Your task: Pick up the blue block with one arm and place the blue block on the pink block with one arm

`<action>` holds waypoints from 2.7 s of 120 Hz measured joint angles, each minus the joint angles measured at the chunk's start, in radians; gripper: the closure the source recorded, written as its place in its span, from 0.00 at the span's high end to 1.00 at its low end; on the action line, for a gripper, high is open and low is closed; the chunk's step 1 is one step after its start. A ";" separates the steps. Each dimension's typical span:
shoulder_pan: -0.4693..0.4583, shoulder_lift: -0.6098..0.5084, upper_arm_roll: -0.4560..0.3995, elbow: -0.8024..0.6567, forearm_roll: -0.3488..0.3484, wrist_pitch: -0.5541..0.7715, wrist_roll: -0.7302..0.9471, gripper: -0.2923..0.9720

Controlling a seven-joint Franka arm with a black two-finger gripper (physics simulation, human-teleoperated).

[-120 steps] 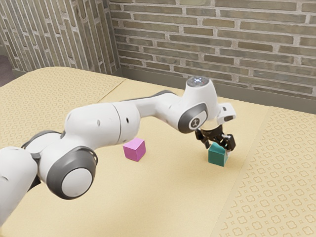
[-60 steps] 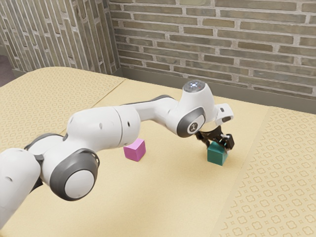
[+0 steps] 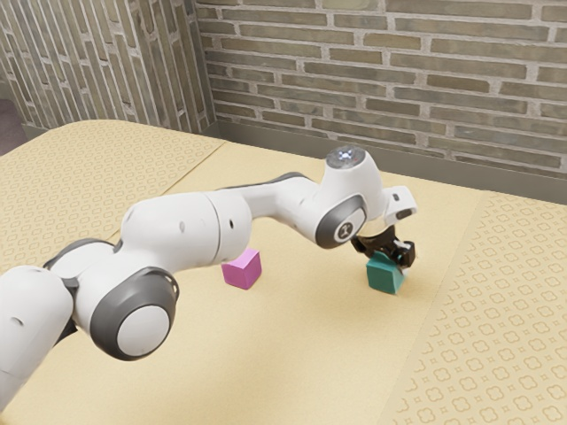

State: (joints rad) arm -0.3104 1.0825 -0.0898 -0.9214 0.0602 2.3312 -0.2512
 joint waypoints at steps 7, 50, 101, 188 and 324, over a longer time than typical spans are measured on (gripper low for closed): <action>-0.001 -0.016 0.012 -0.013 0.000 -0.011 -0.002 0.52; 0.212 -0.471 -0.050 -0.537 0.059 -0.028 -0.017 0.51; 0.432 -0.728 -0.098 -0.888 0.142 0.024 0.040 0.51; 0.451 -0.684 -0.101 -0.889 0.134 0.077 0.138 0.50; 0.470 -0.980 -0.107 -0.890 0.003 -0.102 0.222 0.73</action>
State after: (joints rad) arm 0.1592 0.1024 -0.1973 -1.8119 0.0629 2.2290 -0.0294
